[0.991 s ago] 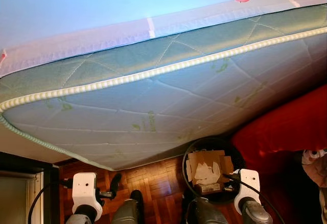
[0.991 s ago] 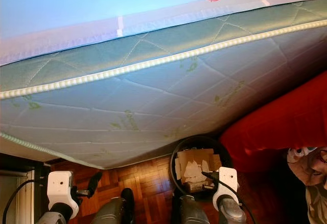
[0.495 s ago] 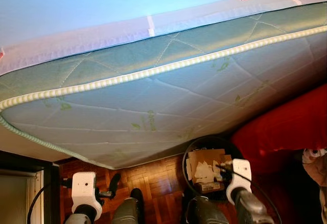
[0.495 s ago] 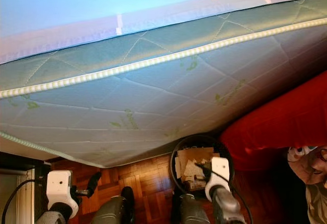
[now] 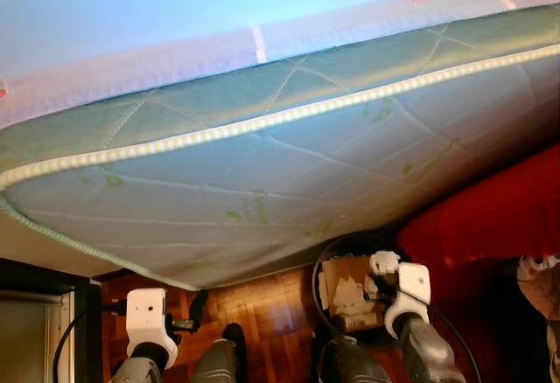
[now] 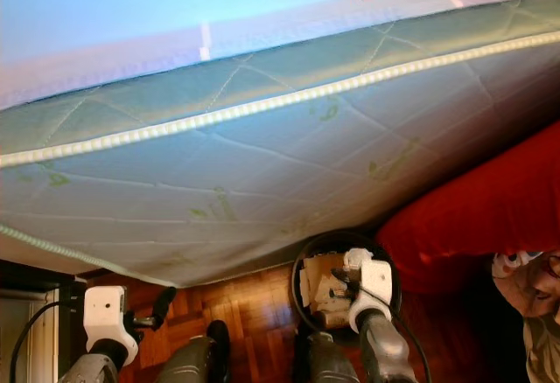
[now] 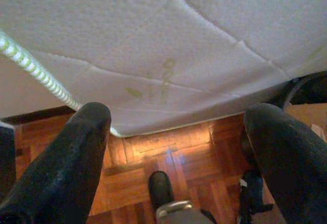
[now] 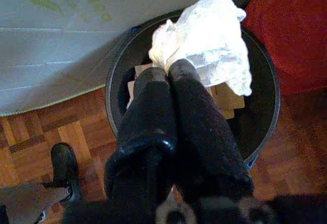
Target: Clean up the room
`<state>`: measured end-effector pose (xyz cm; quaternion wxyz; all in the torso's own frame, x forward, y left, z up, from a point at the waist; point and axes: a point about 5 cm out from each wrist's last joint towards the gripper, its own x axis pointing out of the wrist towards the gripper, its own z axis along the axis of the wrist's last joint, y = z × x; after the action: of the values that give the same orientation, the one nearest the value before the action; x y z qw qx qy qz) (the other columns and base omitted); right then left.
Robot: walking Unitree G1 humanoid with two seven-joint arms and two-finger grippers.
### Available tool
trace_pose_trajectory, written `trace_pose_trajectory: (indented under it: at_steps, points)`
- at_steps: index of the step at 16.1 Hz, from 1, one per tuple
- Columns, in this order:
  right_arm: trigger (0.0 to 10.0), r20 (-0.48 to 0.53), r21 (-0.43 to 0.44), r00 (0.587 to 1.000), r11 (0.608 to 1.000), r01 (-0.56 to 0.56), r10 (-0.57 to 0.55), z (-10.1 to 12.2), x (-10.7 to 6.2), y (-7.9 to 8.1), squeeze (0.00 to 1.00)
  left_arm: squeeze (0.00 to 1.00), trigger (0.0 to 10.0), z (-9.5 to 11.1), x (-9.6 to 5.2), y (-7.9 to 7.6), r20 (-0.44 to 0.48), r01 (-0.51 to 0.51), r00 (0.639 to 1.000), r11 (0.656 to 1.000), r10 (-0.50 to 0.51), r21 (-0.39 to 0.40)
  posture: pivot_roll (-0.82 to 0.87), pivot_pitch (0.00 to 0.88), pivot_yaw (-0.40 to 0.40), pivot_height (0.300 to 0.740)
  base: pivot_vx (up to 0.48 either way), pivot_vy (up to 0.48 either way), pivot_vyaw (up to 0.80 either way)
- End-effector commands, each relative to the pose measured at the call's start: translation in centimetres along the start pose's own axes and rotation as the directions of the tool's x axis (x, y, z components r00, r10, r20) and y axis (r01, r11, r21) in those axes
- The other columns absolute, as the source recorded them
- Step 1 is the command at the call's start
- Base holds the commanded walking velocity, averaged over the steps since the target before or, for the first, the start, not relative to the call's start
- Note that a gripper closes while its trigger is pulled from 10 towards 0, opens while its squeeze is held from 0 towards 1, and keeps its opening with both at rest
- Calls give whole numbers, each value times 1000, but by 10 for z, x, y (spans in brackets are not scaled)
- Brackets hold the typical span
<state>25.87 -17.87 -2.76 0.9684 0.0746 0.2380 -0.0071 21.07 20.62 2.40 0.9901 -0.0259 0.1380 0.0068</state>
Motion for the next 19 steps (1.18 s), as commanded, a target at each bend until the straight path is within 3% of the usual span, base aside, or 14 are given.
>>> trace_pose_trajectory:
  at_steps: [1,5,11,14,15,19]
  points:
    - [10000,-42,12,999,1000,16,-15,-17,-9,-4,0,0,10000,-13,-5,7,-44,-31,999,999,31,-7,136,238,-20,740,0,0,0]
    - [10000,-52,34,995,996,83,-81,-24,-15,-16,0,0,10000,-32,23,14,-138,-70,988,998,70,11,92,51,0,740,0,0,0]
    - [10000,-44,8,990,991,135,-135,-16,-12,-25,0,0,10000,-34,40,14,-160,-97,983,995,94,-9,61,0,6,740,0,0,0]
    - [10000,-81,14,984,987,160,-158,-22,-15,-31,0,0,10000,-48,39,11,-241,-98,966,995,95,1,51,0,1,740,0,0,0]
    - [10000,-128,20,976,984,178,-174,-33,-21,-35,0,0,10000,-58,35,11,-303,-94,948,995,98,28,39,0,3,740,0,0,0]
    - [10000,-257,23,939,970,243,-229,-65,-42,-46,0,0,10000,-71,28,13,-371,-96,923,994,106,47,40,0,-6,740,0,0,0]
